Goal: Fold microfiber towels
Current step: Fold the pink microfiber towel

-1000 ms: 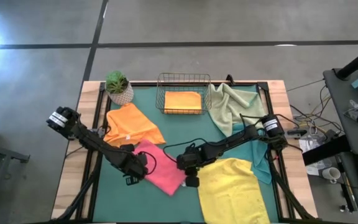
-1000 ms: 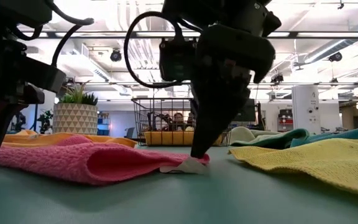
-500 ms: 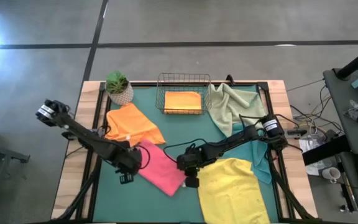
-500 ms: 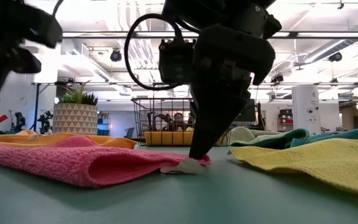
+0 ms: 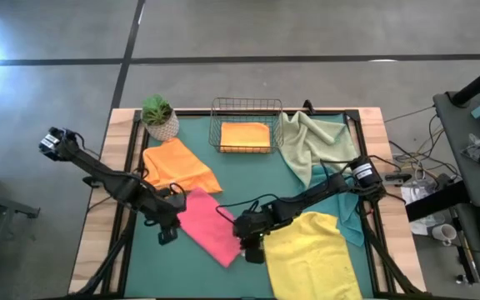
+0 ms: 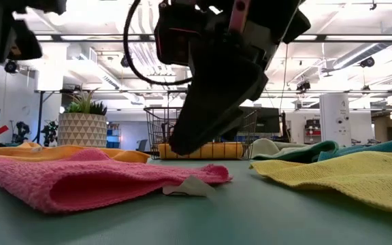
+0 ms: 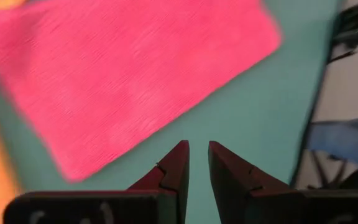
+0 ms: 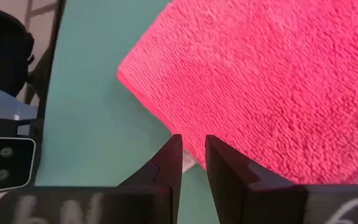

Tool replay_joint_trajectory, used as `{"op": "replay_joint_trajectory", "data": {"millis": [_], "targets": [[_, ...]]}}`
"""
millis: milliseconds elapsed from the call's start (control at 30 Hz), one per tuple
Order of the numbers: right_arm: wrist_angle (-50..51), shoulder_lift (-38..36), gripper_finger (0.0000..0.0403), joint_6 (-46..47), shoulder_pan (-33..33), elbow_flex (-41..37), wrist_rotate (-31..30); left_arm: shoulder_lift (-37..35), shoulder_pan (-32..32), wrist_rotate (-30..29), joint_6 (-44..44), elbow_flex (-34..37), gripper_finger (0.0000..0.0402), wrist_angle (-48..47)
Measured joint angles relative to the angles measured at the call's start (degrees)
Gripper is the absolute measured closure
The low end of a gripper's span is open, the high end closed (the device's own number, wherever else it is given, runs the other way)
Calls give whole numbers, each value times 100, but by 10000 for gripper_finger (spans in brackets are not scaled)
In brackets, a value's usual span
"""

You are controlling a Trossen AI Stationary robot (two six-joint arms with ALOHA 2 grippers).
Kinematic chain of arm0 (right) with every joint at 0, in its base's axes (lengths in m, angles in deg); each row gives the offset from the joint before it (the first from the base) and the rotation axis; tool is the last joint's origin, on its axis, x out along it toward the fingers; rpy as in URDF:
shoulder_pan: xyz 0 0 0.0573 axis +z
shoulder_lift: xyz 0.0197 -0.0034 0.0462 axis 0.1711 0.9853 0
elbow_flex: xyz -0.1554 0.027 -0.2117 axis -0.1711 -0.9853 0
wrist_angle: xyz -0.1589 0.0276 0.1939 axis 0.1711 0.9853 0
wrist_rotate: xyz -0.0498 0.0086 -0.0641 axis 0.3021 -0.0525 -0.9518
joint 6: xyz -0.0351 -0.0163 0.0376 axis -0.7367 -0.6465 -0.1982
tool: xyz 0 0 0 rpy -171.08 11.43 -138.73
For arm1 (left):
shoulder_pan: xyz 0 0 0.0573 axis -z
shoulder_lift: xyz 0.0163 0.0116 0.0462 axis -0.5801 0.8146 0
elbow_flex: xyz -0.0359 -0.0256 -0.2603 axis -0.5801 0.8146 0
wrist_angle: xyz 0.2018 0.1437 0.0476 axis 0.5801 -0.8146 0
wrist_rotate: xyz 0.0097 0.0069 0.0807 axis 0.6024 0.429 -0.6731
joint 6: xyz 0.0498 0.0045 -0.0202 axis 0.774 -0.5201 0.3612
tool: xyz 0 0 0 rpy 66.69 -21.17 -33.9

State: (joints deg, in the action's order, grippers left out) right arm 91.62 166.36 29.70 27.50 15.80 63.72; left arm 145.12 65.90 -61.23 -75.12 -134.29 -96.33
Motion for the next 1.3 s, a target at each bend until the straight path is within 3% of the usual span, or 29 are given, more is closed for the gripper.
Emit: {"op": "replay_joint_trajectory", "data": {"millis": [233, 533, 767, 1300], "targets": [[529, -605, 340, 70, -2, 25, -100, 705, 4, -74, 487, 57, 356, 1824], [1233, -1618, 340, 2, -5, 28, -1171, 2094, 4, -211, 663, 3, 356, 3387], [1690, -1770, 339, -30, -4, 26, -1304, 3063, 25, -247, 764, 2, 356, 4512], [2010, -1648, 339, -87, -2, 9, -1309, 4003, 234, -85, 909, -453, 356, 4482]]}}
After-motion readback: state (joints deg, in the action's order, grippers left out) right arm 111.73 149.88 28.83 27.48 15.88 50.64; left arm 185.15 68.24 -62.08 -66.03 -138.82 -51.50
